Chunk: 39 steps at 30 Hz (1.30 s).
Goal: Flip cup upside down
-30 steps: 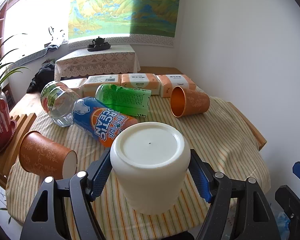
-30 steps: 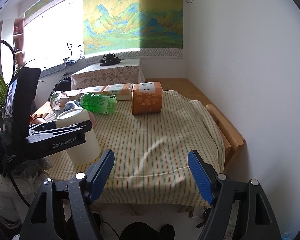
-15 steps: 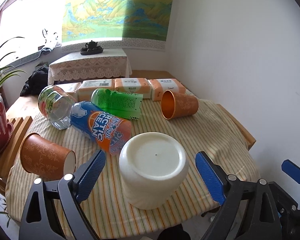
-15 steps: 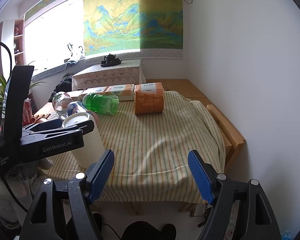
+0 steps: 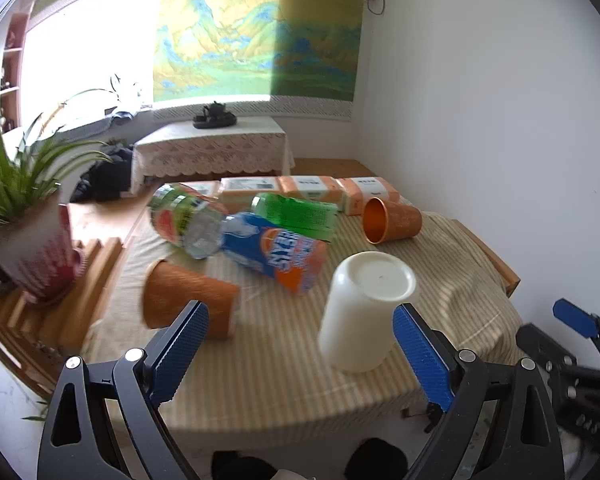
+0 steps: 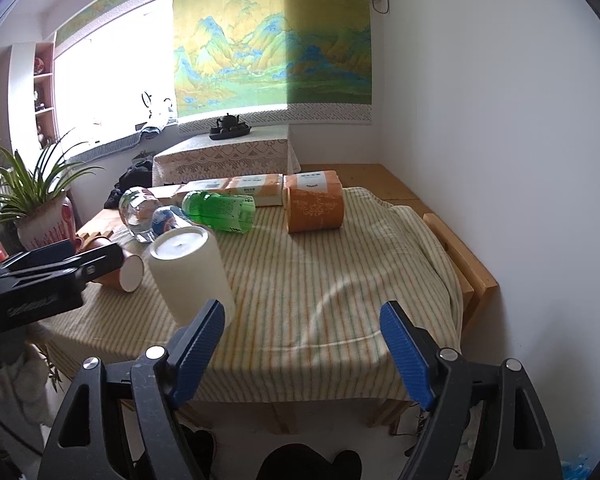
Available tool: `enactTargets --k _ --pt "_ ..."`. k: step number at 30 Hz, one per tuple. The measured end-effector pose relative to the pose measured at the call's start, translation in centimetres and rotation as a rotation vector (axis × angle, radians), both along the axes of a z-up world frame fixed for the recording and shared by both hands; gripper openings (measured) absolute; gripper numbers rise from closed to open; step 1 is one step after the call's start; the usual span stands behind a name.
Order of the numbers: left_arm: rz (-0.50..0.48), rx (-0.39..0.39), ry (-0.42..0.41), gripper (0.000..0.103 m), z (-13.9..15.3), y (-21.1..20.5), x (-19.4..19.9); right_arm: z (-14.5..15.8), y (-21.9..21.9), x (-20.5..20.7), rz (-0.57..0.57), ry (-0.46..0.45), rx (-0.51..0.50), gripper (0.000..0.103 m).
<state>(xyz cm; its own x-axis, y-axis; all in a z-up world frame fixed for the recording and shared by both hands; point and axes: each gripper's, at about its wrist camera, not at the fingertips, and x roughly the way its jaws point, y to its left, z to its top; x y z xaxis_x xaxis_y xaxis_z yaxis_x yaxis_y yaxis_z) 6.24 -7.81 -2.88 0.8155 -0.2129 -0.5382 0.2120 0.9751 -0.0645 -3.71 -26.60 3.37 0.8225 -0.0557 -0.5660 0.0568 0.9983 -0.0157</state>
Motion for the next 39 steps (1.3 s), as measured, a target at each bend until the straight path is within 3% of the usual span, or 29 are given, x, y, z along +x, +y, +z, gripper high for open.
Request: enactTargets --k 11,16,24,39 --pt "0.067 0.010 -0.082 0.100 2.0 3.5 -6.6 0.5 2.0 -1.3 0.005 -0.046 -0.013 0.085" --pt "0.089 -0.001 -0.068 0.100 1.7 4.4 -7.9 0.7 2.4 -2.1 -0.009 -0.078 -0.006 0.090" --pt "0.092 -0.006 -0.020 0.101 0.1 4.0 -8.1 0.4 2.7 -2.8 -0.023 -0.094 -0.004 0.094" --pt "0.124 0.011 -0.043 0.102 0.3 3.7 -6.9 0.4 2.2 -3.1 -0.062 -0.122 -0.016 0.094"
